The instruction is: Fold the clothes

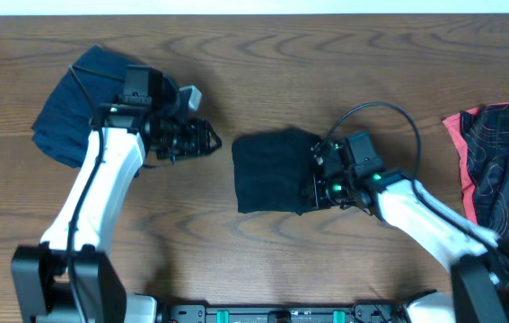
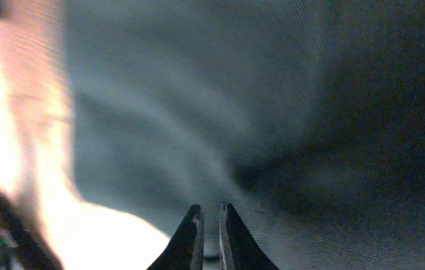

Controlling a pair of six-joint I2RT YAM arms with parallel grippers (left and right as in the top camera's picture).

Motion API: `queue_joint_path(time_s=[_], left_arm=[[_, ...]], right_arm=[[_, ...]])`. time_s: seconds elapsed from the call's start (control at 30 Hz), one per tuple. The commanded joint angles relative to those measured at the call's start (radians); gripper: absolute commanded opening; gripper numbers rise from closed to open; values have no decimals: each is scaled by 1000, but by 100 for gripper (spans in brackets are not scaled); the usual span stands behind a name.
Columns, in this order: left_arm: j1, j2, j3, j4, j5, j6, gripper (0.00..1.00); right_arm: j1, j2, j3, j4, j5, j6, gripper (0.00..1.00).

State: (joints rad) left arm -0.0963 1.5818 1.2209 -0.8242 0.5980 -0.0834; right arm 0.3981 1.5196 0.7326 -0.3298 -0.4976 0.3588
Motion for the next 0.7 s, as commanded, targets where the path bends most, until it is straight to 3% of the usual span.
queue_joint_path(time_s=[0.0,0.07,0.27,0.53,0.67], left_arm=[[-43,-26,14,-84,-3,0,52],[-78,-25,4,-109,-3,0,39],[-212,-11,-98,-29,-5,-1,12],[-300,-11,-354,244,-136,-157,9],[-299,-11,-457,333,-157,-170,11]], right_arm=[[1,-150,23,41,12,-62,9],[1,-201,23,77,51,-29,10],[2,-185,23,186,163,57,3],[2,79,23,409,141,135,1],[2,166,23,435,66,164,1]])
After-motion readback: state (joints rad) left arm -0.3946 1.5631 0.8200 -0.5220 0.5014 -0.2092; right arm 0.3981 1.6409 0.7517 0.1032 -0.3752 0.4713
